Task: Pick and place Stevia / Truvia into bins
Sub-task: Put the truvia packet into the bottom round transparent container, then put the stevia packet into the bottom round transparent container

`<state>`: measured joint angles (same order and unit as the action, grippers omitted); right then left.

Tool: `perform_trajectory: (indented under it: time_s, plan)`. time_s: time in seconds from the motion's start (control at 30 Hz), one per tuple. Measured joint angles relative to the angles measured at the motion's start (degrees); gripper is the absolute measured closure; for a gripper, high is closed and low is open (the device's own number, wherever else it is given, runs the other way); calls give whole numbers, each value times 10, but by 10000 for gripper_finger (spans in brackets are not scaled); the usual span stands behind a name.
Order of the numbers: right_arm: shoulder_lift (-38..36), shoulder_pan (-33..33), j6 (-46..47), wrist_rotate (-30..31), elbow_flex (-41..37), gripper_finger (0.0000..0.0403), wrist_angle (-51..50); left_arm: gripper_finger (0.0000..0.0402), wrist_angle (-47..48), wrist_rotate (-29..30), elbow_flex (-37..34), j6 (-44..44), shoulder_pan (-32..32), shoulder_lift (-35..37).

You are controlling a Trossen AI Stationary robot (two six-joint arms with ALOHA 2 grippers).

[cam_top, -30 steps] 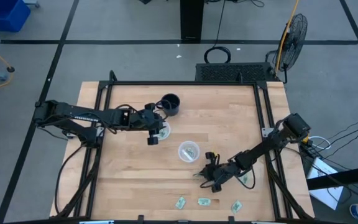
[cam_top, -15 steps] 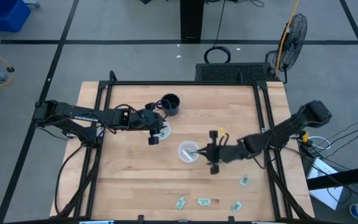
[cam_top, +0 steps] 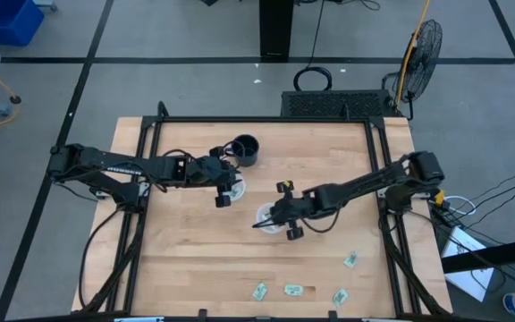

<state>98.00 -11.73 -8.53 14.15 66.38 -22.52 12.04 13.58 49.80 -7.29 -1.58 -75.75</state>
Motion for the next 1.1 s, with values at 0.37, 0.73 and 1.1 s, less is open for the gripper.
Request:
perform_trajectory:
  time_s: [0.37, 0.73, 1.1]
  plan:
    - [29, 6, -17, -23, 3, 394, 14, 289, 1, 0, 0, -1, -1, 0]
    - [19, 20, -49, -22, 3, 331, 36, 289, 0, 0, 0, 1, -1, 0]
    - [-164, -46, 73, 2, 3, 320, -65, 289, -2, -5, 0, 14, 10, 0]
